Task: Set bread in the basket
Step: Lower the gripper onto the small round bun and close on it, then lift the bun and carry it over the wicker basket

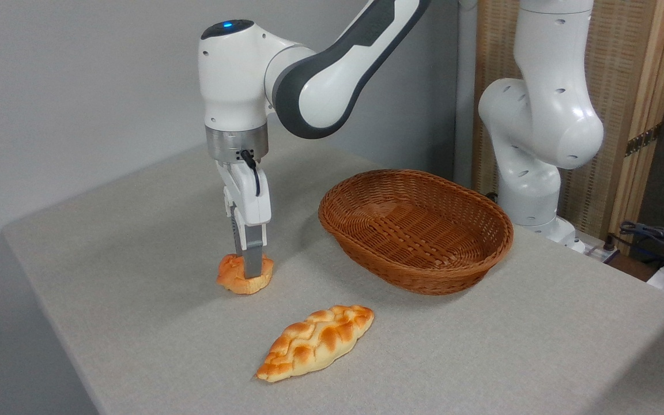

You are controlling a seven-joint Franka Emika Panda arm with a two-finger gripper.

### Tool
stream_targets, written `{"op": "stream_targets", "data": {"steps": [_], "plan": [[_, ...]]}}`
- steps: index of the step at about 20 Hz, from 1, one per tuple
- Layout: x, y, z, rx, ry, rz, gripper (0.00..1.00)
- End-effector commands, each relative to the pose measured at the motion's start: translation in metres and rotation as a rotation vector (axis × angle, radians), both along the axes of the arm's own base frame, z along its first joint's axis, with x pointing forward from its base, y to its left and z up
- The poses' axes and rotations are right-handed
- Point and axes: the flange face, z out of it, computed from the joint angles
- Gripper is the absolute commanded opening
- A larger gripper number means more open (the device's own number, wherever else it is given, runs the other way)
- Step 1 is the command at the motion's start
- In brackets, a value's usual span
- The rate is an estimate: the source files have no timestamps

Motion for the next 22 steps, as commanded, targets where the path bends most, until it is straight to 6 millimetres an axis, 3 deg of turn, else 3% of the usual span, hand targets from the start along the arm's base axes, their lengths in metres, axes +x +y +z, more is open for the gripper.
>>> {"op": "stream_targets", "data": {"steps": [1, 4, 6, 9, 11, 12, 15, 17, 18, 19, 21, 22], "plan": [[0.0, 0.01, 0.015, -0.042, 0.029, 0.047, 0.0], [0.009, 0.03, 0.05, -0.075, 0.075, 0.106, 0.0], [0.004, 0.048, 0.085, -0.103, 0.124, 0.141, 0.0], [-0.028, 0.079, 0.131, -0.129, 0.171, 0.154, 0.0], [-0.061, 0.094, 0.145, -0.112, 0.26, 0.065, 0.0], [-0.08, 0.098, 0.148, -0.102, 0.308, -0.019, 0.05], [-0.127, 0.109, 0.134, -0.087, 0.396, -0.225, 0.26], [-0.14, 0.098, 0.115, -0.074, 0.435, -0.27, 0.27], [-0.142, 0.092, 0.105, -0.07, 0.444, -0.304, 0.39], [-0.144, 0.086, 0.095, -0.065, 0.459, -0.351, 0.64], [-0.145, 0.083, 0.078, -0.056, 0.463, -0.391, 0.73], [-0.144, 0.082, 0.073, -0.054, 0.46, -0.392, 0.96]]}}
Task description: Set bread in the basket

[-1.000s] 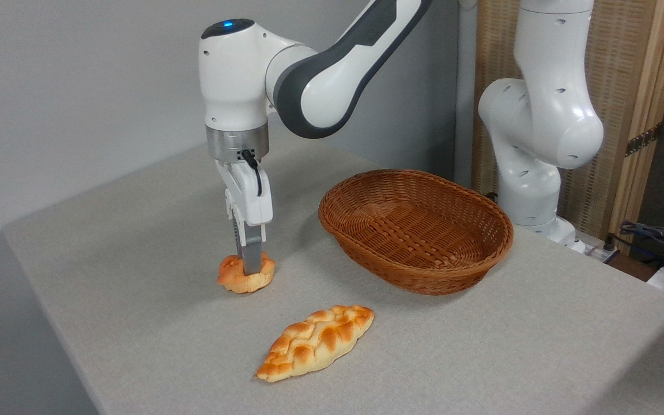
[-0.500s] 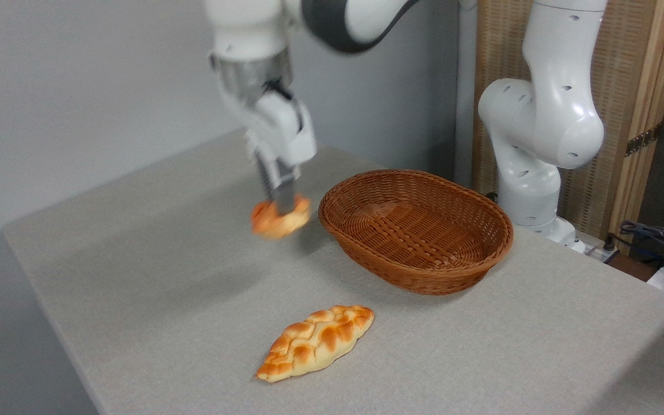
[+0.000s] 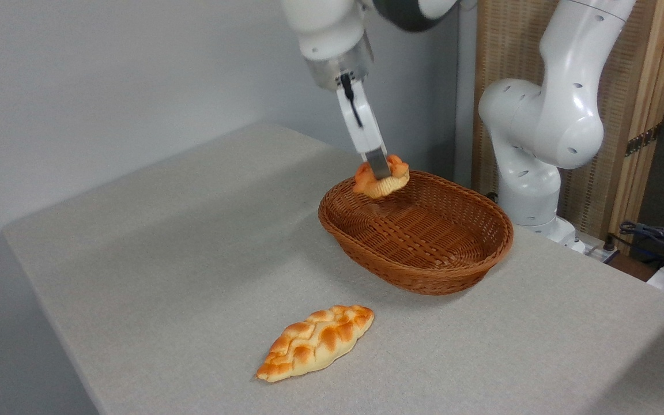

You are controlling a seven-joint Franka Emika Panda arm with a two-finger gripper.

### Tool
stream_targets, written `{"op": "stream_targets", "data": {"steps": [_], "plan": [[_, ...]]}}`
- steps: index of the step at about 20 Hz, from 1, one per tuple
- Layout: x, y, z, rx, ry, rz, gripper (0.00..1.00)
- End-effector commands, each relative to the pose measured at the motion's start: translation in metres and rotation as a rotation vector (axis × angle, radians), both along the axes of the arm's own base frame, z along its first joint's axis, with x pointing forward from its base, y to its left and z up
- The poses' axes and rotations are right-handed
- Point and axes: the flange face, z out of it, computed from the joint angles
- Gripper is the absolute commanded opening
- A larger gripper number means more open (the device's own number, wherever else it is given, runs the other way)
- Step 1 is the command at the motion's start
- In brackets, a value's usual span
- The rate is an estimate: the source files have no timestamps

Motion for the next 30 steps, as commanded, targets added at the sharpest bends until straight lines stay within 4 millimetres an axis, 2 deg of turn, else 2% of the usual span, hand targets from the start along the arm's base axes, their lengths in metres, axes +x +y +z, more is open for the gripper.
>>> {"op": "stream_targets", "data": {"steps": [1, 2, 5, 16, 19, 20, 22, 23, 24, 26, 27, 29, 30], "plan": [[0.001, -0.012, -0.025, 0.006, -0.007, -0.07, 1.0], [0.0, -0.025, -0.029, 0.008, -0.001, -0.101, 1.0], [0.003, -0.041, -0.042, 0.016, 0.015, -0.136, 1.0], [0.006, -0.044, -0.045, -0.023, 0.022, -0.211, 1.0], [0.018, -0.045, -0.041, -0.022, 0.026, -0.203, 1.0], [0.024, -0.043, -0.03, -0.024, 0.01, -0.187, 1.0], [0.04, -0.033, 0.006, -0.029, -0.027, -0.135, 1.0], [0.051, -0.018, 0.024, -0.048, -0.062, -0.098, 1.0], [0.064, -0.002, 0.051, -0.065, -0.117, -0.039, 1.0], [0.091, 0.018, 0.096, -0.069, -0.202, 0.1, 1.0], [0.112, 0.03, 0.112, -0.05, -0.233, 0.192, 1.0], [0.139, 0.052, 0.13, -0.013, -0.268, 0.349, 1.0], [0.15, 0.065, 0.132, -0.003, -0.273, 0.423, 1.0]]}}
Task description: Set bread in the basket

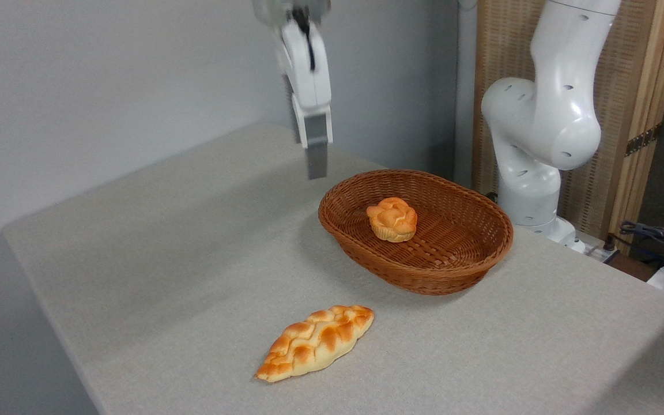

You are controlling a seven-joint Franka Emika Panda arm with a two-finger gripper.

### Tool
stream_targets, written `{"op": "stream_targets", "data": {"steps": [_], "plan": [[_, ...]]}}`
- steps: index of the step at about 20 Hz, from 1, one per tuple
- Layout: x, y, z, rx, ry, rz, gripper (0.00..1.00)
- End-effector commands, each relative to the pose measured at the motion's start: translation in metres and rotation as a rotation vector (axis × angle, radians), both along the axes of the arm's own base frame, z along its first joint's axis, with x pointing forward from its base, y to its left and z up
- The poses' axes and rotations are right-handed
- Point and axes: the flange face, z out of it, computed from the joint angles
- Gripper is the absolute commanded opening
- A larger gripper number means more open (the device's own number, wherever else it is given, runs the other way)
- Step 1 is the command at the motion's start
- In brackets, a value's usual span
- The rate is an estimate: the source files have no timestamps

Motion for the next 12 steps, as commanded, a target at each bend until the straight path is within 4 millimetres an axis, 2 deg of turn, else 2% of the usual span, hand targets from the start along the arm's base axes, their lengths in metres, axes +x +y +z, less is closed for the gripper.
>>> {"op": "stream_targets", "data": {"steps": [1, 3, 4, 6, 9, 10, 12], "plan": [[0.056, 0.027, 0.016, 0.014, 0.013, 0.262, 1.0], [0.073, 0.025, 0.014, 0.004, -0.001, 0.42, 1.0], [0.08, 0.01, 0.011, 0.015, -0.019, 0.467, 1.0], [0.089, -0.007, 0.002, 0.062, -0.034, 0.513, 1.0], [0.089, -0.043, -0.012, 0.179, -0.065, 0.437, 1.0], [0.089, -0.048, -0.018, 0.211, -0.066, 0.42, 1.0], [0.088, -0.048, -0.019, 0.227, -0.07, 0.413, 1.0]]}}
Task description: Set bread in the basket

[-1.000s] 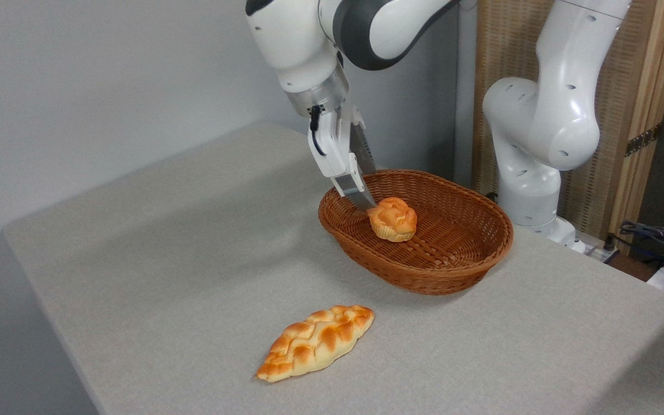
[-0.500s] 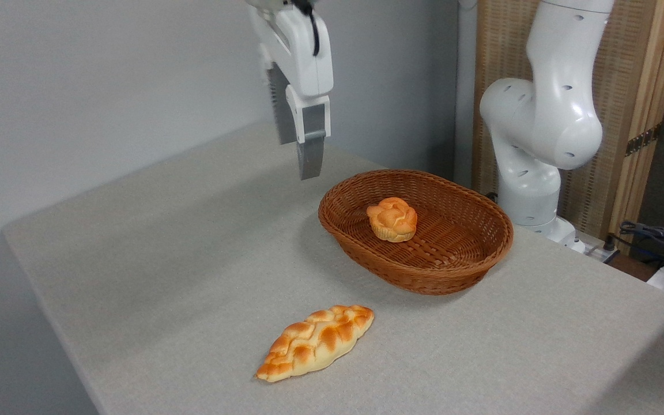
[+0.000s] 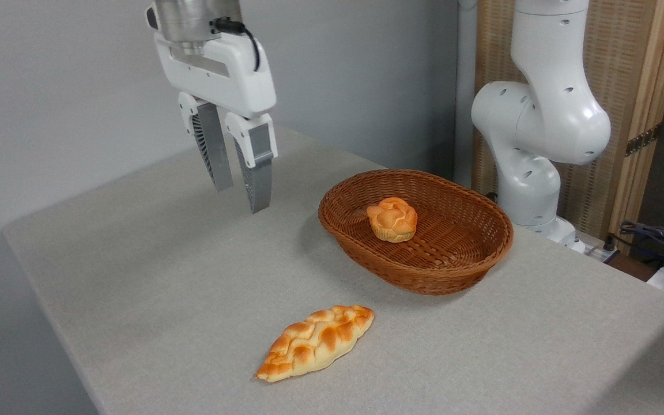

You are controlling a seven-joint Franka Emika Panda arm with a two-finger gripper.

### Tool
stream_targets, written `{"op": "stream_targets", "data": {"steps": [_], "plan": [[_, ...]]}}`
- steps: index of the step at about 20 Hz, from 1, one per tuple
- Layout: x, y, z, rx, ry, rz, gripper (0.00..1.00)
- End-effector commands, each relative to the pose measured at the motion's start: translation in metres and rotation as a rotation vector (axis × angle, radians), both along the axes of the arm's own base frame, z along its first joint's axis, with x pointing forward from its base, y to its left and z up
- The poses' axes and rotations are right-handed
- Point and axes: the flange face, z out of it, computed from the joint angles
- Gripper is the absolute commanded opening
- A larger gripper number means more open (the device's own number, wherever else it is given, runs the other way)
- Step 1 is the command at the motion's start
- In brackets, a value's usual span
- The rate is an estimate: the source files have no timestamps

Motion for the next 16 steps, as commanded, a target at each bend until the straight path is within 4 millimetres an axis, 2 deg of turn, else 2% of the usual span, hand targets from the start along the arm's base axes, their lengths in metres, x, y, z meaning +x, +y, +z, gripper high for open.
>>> {"op": "stream_targets", "data": {"steps": [1, 3, 9, 11, 16], "plan": [[0.0, 0.006, 0.001, 0.039, -0.01, -0.009, 1.0], [-0.002, 0.021, 0.007, 0.04, -0.009, -0.021, 1.0], [-0.006, 0.022, 0.007, 0.032, 0.033, -0.055, 1.0], [-0.007, 0.03, 0.011, -0.009, 0.028, -0.032, 1.0], [-0.007, 0.032, 0.011, -0.077, 0.032, -0.012, 1.0]]}}
